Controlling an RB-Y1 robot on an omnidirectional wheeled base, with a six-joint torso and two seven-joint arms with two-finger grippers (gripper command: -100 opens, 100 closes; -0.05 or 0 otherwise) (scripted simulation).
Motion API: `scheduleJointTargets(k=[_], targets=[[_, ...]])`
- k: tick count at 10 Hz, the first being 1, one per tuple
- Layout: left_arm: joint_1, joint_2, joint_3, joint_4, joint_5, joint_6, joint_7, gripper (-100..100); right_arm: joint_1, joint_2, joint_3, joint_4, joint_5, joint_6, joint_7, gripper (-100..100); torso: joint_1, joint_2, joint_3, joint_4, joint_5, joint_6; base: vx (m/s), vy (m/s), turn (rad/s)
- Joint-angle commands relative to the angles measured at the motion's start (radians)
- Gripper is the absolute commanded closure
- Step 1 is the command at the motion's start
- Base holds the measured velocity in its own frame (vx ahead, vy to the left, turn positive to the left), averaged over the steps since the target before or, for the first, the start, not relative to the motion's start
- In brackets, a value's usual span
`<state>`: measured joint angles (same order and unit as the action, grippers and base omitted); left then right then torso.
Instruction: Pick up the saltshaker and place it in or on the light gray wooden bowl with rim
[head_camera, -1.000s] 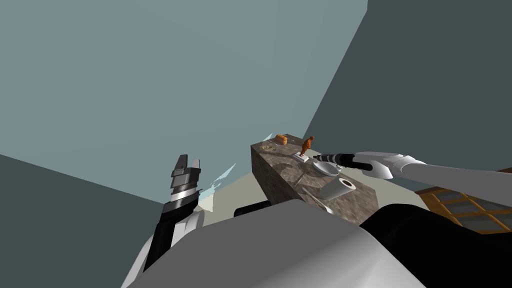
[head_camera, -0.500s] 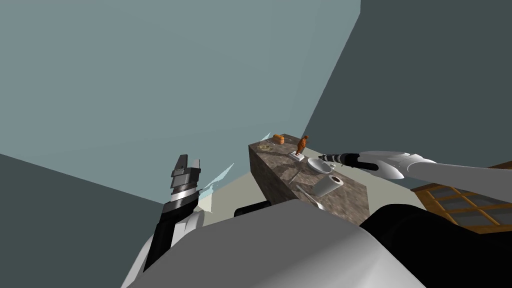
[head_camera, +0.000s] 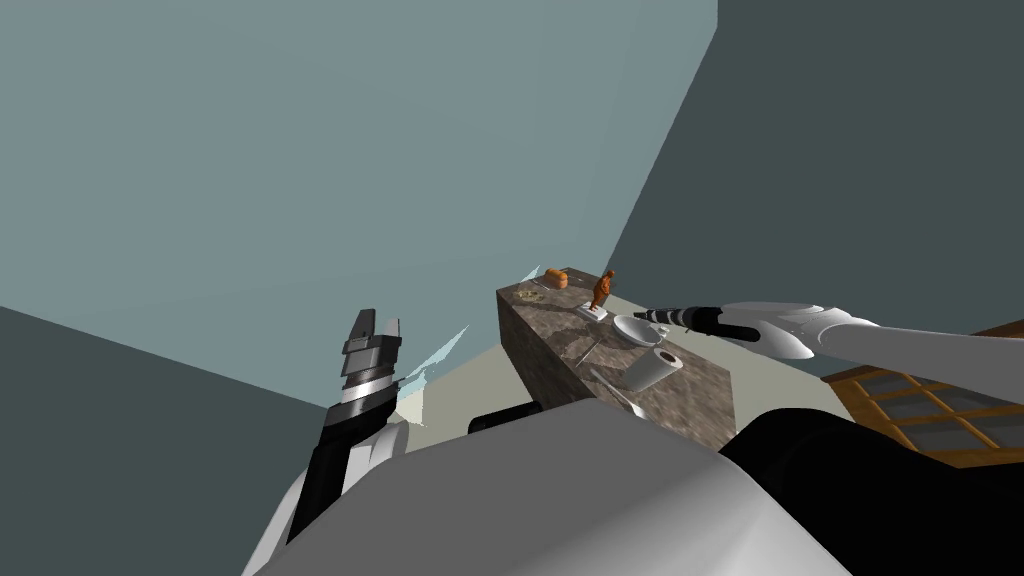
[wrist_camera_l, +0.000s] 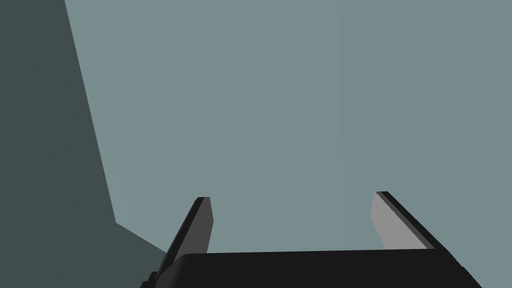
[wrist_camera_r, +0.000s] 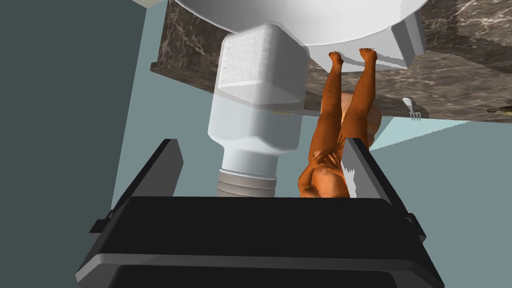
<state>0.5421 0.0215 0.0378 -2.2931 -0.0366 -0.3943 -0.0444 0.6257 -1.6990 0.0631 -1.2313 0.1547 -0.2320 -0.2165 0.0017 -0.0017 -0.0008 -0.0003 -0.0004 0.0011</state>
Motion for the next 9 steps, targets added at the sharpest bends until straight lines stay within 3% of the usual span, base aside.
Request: scheduleJointTargets(k=[1, 3, 4, 5, 7, 9], targets=[[0.000, 0.000, 0.000, 0.000, 0.000, 0.000, 0.000, 0, 0.000, 0.000, 0.000, 0.000, 0.000, 0.000, 0.000, -100, 0.000, 0.000, 0.000, 0.000, 0.000, 0.000, 0.000, 0.000, 0.000], [0.000, 0.000, 0.000, 0.000, 0.000, 0.000, 0.000, 0, 0.000, 0.000, 0.000, 0.000, 0.000, 0.000, 0.000, -100, 0.000, 0.000, 0.000, 0.000, 0.000, 0.000, 0.000, 0.000, 0.000], [0.000, 0.000, 0.000, 0.000, 0.000, 0.000, 0.000, 0, 0.000, 0.000, 0.000, 0.000, 0.000, 0.000, 0.000, 0, 0.000, 0.000, 0.000, 0.000, 0.000, 0.000, 0.000, 0.000, 0.000], [0.000, 0.000, 0.000, 0.000, 0.000, 0.000, 0.000, 0, 0.007, -0.039, -0.007, -0.010, -0.011, -0.004, -0.020, -100, 0.000, 0.000, 0.000, 0.000, 0.000, 0.000, 0.006, 0.012, -0.050], [0.000, 0.000, 0.000, 0.000, 0.000, 0.000, 0.000, 0, 0.011, -0.059, -0.010, -0.015, -0.016, -0.007, -0.031, -100, 0.002, 0.000, 0.000, 0.000, 0.001, 0.000, 0.004, 0.012, -0.053], [0.000, 0.000, 0.000, 0.000, 0.000, 0.000, 0.000, 0, 0.021, -0.117, -0.020, -0.029, -0.033, -0.013, -0.061, -100, 0.001, 0.000, 0.000, 0.000, 0.000, 0.000, -0.002, 0.011, -0.062]])
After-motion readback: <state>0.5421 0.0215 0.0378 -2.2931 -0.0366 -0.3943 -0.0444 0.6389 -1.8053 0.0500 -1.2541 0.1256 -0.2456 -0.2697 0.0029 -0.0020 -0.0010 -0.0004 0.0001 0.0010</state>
